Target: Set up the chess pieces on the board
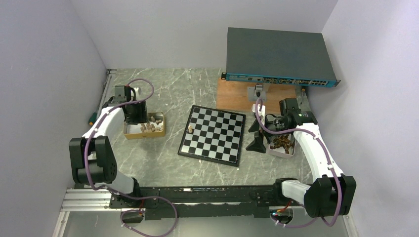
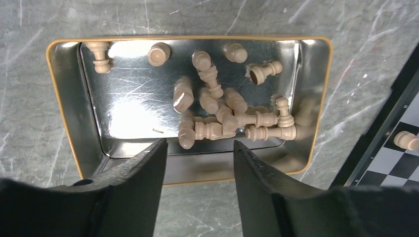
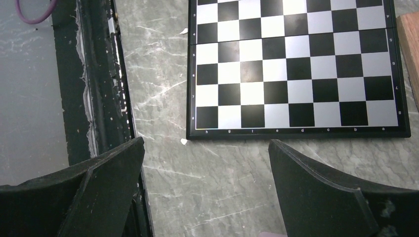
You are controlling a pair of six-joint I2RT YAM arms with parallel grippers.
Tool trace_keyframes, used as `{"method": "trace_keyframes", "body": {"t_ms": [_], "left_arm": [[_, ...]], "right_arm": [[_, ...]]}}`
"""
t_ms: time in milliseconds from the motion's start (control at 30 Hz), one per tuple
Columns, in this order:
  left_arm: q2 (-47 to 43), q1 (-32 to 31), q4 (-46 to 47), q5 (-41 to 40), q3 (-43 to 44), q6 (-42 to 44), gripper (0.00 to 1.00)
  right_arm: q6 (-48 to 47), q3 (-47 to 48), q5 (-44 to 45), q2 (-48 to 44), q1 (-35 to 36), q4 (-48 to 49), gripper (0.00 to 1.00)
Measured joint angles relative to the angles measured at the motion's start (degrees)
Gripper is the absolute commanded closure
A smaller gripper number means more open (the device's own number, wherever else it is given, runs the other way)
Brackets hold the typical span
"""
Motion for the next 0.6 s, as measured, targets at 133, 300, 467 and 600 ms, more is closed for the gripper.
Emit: {"method": "trace_keyframes", "body": {"t_ms": [133,300,467,600], "left_arm": [[2.7,0.6,-1.0,0.1,1.4,0.1,0.53],[7.7,0.8,-1.7,0.1,4.9,0.2,0.59],[9.9,0.8,-2.5,0.1,5.9,0.2,0.59],[11.6,0.8,-2.8,0.0,6.7,0.3,0.63]], "right_arm": [[0.0,0.0,0.0,0.0,0.6,0.0,0.01],[0.0,0.0,0.0,0.0,1.4,0.0,0.01],[0.0,0.0,0.2,0.0,1.6,0.0,0.01],[0.0,0.0,0.3,0.0,1.8,0.0,0.01]]}}
